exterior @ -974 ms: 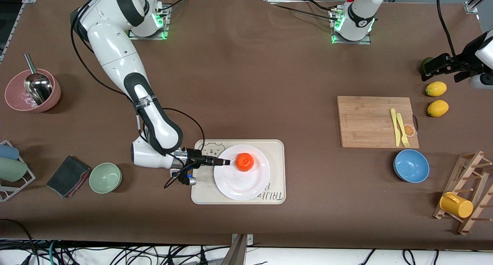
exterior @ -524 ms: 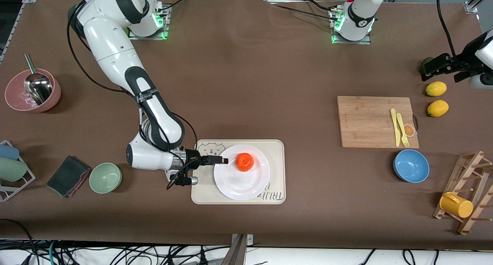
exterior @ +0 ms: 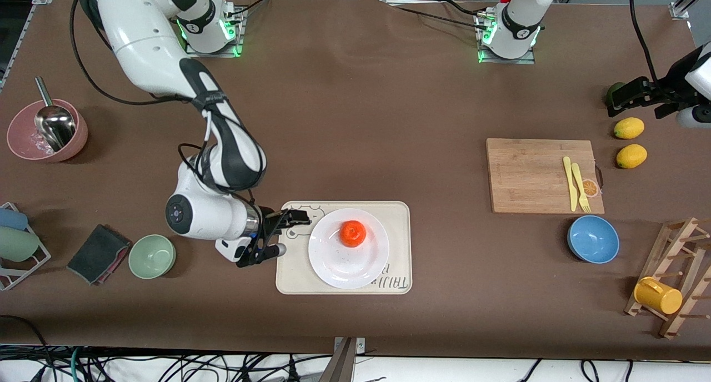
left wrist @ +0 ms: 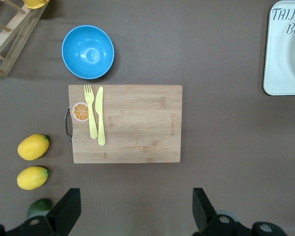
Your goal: Place orange and plate with both arms
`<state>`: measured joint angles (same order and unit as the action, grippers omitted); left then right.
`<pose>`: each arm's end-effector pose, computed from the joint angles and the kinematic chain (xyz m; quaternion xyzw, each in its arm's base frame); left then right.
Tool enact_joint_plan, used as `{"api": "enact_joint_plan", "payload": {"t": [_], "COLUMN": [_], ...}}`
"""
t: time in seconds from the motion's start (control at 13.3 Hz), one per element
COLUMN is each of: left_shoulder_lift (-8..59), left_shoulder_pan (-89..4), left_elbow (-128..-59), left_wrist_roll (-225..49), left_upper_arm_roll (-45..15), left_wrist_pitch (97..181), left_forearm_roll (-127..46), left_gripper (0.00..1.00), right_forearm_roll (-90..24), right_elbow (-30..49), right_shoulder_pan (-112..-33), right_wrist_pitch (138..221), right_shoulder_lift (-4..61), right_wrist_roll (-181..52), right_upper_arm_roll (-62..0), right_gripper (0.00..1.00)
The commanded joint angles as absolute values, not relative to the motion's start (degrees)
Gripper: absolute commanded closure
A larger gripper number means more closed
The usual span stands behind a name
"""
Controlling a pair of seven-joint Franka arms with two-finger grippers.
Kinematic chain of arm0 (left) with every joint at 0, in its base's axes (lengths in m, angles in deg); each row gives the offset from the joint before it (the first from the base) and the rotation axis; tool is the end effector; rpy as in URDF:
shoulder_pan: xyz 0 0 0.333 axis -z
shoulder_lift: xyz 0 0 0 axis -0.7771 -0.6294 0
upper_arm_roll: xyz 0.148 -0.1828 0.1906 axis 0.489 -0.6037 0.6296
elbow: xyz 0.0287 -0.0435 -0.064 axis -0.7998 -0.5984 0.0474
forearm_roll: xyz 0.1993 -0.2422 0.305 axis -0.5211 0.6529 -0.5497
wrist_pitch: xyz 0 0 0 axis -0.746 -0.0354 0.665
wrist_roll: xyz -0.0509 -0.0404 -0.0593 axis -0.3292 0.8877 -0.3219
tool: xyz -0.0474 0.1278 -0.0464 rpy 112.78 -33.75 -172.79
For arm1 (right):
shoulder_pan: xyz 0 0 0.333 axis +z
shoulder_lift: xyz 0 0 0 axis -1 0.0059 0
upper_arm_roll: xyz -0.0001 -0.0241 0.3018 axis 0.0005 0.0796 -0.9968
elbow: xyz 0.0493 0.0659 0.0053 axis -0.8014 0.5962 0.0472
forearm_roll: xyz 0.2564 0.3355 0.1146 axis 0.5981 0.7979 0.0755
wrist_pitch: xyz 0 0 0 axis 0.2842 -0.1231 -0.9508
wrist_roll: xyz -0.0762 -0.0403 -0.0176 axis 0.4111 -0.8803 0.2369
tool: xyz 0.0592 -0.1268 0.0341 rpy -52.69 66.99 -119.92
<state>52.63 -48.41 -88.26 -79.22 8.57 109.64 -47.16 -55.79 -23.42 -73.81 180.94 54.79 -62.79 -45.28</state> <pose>0.5824 0.0198 0.5529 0.9990 0.0034 -0.0386 0.0234 0.7304 0.3268 0.2157 -0.9730 -0.1587 0.0200 0.1666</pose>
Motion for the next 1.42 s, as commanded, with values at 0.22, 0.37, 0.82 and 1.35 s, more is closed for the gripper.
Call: {"api": "enact_joint_plan", "payload": {"t": [0.22, 0.37, 0.82, 1.35], "left_shoulder_lift": [52.4, 52.4, 52.4, 52.4], "left_shoulder_pan": [-49.0, -49.0, -49.0, -49.0], "left_elbow": [-87.3, -87.3, -87.3, -87.3], "left_wrist_roll": [-78.5, -78.5, -78.5, -78.5], "left_upper_arm_roll": [8.3, 8.3, 8.3, 8.3], "left_wrist_pitch": [109.1, 109.1, 109.1, 109.0], "left_forearm_roll": [-46.0, -46.0, -46.0, -46.0], "left_gripper": [0.0, 0.0, 0.0, 0.0], "right_forearm_roll": [-74.0, -76.0, -74.1, -67.3], "right_elbow": [-22.1, -22.3, -17.6, -0.6], "right_shoulder_pan": [-73.9, -73.8, -79.3, -84.4], "right_wrist_pitch": [164.0, 158.8, 152.4, 151.9], "right_shoulder_lift": [44.0, 40.1, 28.2, 9.4], "right_wrist_roll": [-62.6, -62.9, -62.8, -59.4], "right_upper_arm_roll": [-44.5, -42.0, -37.9, -35.1], "right_gripper": [0.0, 0.0, 0.0, 0.0]}}
